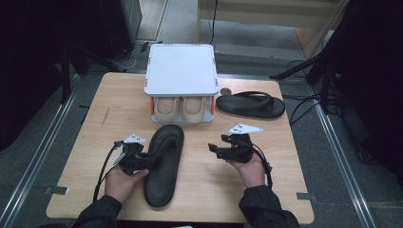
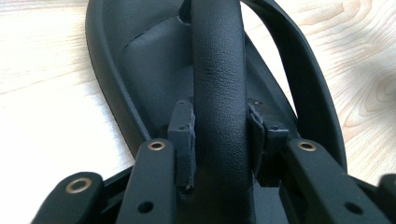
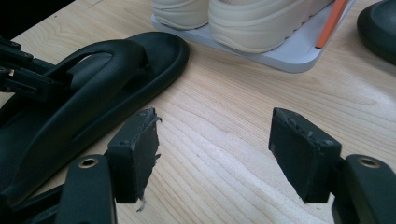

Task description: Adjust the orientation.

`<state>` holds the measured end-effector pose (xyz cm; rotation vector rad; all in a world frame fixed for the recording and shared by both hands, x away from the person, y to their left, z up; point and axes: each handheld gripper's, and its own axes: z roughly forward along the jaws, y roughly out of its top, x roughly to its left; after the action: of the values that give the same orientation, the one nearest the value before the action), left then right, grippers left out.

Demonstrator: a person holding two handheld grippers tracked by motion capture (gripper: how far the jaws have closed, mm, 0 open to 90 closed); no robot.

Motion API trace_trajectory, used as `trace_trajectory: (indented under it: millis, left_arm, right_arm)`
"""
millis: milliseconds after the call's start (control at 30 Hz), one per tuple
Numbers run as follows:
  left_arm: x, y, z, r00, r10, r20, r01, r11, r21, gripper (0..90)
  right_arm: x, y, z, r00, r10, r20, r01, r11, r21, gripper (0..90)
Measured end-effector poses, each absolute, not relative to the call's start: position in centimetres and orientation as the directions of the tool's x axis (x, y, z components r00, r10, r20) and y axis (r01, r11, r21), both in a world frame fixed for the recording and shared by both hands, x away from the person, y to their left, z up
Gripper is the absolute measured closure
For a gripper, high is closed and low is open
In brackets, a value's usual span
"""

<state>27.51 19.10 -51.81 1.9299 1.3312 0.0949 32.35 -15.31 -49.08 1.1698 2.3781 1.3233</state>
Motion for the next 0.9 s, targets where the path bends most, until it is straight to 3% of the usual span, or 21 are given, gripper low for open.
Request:
trace_trajectory:
  millis: [200, 400, 900]
  left_arm:
    - [27.7, 19.6, -51.0, 0.462, 0.809, -0.365, 0.765, -0.155, 0.625, 50.7]
    - [27.7, 20.6, -49.8, 0.472, 0.809, -0.350, 0.749, -0.158, 0.643, 43.2]
    - [28.7, 24.1, -49.2, 0.454, 0.826, -0.335, 0.725, -0.124, 0.677, 38.6]
  right_arm:
    - [32.2, -15.6, -49.0, -0.670, 0.713, 0.208, 0.551, 0.290, 0.782, 33.2]
    - [31.9, -16.1, -49.0, -0.662, 0.720, 0.207, 0.550, 0.279, 0.787, 34.6]
    - [31.9, -18.4, -48.7, -0.603, 0.770, 0.209, 0.565, 0.228, 0.793, 40.7]
